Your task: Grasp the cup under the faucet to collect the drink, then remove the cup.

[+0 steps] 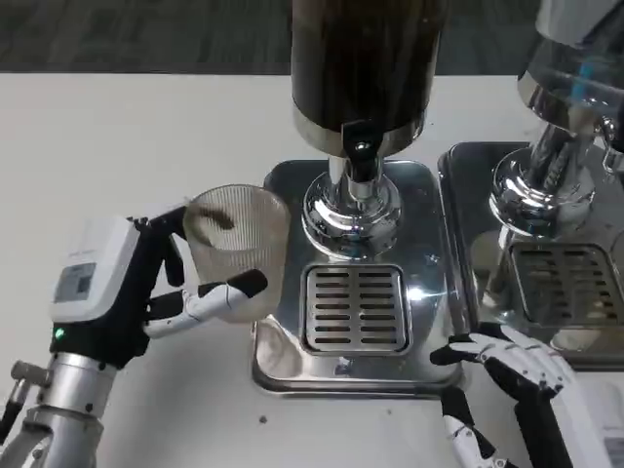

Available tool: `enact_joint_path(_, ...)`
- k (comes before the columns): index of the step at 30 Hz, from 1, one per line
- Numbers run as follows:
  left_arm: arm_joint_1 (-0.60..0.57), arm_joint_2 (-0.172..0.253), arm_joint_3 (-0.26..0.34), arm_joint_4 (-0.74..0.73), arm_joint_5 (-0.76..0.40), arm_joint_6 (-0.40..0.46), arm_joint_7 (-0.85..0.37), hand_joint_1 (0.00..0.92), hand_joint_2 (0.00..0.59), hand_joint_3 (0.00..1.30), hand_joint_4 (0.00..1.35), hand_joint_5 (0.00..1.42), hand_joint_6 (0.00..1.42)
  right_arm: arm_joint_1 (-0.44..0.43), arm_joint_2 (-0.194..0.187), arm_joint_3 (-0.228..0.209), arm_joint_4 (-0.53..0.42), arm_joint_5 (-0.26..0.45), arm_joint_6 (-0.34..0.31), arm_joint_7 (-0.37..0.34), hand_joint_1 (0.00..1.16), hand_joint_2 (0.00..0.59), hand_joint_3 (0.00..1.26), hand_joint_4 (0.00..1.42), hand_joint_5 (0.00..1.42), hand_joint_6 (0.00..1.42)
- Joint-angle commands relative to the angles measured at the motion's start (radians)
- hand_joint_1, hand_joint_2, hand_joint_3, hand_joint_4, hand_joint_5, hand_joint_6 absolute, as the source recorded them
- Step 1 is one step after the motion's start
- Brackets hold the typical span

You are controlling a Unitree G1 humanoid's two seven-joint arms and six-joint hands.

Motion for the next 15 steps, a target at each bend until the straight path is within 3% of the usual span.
enact_joint_path(1,0.007,-0.023,0.007,-0.040,-0.016,-0.023,-0.025,0.183,0.152,0.62,0.77,1.05,1.27,0.007,0.006,-0.004,-0.012,0.006,-0.010,0.002,0.34,0.493,0.49,0.35,0.22,0.21)
enact_joint_path(15,-0.073,-0.102,-0.022,0.042,0.013,0.001,-0.079,0.183,0.152,0.62,0.77,1.05,1.27,0.020,0.022,0.004,-0.034,-0.004,-0.009,0.001,0.34,0.499,0.50,0.35,0.23,0.21)
